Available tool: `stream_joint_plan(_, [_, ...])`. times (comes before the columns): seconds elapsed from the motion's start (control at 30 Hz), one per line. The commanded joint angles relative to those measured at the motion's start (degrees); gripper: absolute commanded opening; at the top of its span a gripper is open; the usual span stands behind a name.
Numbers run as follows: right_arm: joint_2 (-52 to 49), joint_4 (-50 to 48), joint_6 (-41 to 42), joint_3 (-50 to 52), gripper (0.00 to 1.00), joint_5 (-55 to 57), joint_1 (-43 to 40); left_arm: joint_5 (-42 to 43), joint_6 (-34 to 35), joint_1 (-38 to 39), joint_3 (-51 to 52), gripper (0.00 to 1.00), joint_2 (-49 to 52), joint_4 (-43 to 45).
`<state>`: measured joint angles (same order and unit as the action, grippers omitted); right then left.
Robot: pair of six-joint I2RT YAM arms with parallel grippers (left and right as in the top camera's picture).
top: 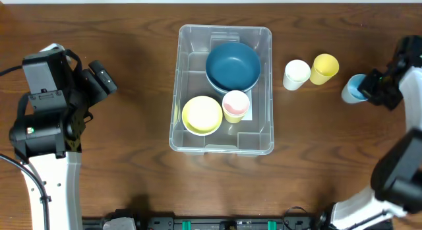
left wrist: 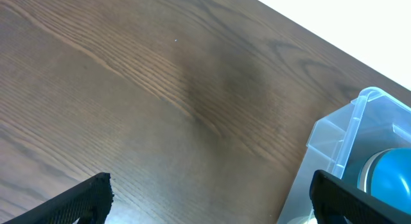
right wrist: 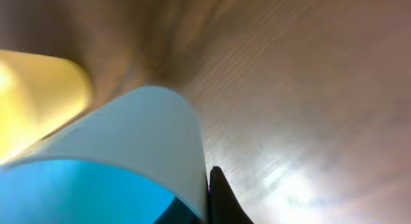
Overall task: Pack container
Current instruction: 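Stack the light blue cup onto the pink cup in the bin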
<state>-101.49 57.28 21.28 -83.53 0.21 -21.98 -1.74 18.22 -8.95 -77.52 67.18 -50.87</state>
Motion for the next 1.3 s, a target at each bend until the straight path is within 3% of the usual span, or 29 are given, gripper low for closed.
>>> stream_joint_plan(0.0, [11.6,0.9,0.9,-0.4,0.01,-1.1,3.2,-0.5,0.1,-0.3,-1.0,0.98,-0.2,-0.1])
stream_joint_plan(0.27, [25.5,0.4,-5.3,-0.4,0.01,-5.4,26.1,-0.5,0.1,-0.3,-1.0,0.98,-0.2,-0.1])
stream_joint_plan(0.53, [18.3,0.2,-5.5,-0.3,0.01,-4.5,48.0,-0.5,0.1,-0.3,-1.0,0.98,-0.2,-0.1])
stream_joint_plan(0.73, [8.3,0.3,-5.5,-0.3,0.01,-4.7,53.2,-0.5,0.1,-0.3,-1.0,0.98,-0.2,-0.1])
stream_joint_plan(1.13, [0.1,-2.1,-6.3,-0.3,0.01,1.1,53.2,-0.5,0.1,-0.3,-1.0,0.98,-0.2,-0.1])
stream_joint_plan(1.17, [0.1,-2.4,-6.8,-0.3,0.05,1.1,53.2,-0.5,0.1,-0.3,-1.0,0.98,-0.2,-0.1])
stream_joint_plan(1.2, [0.2,-2.8,-7.2,-0.4,0.33,1.3,53.2,-0.5,0.1,-0.3,-1.0,0.98,-0.2,-0.1])
stream_joint_plan(1.27, [1.1,-2.8,-7.2,-1.2,0.7,1.8,53.0,-0.5,0.1,-0.3,-1.0,0.98,-0.2,-0.1])
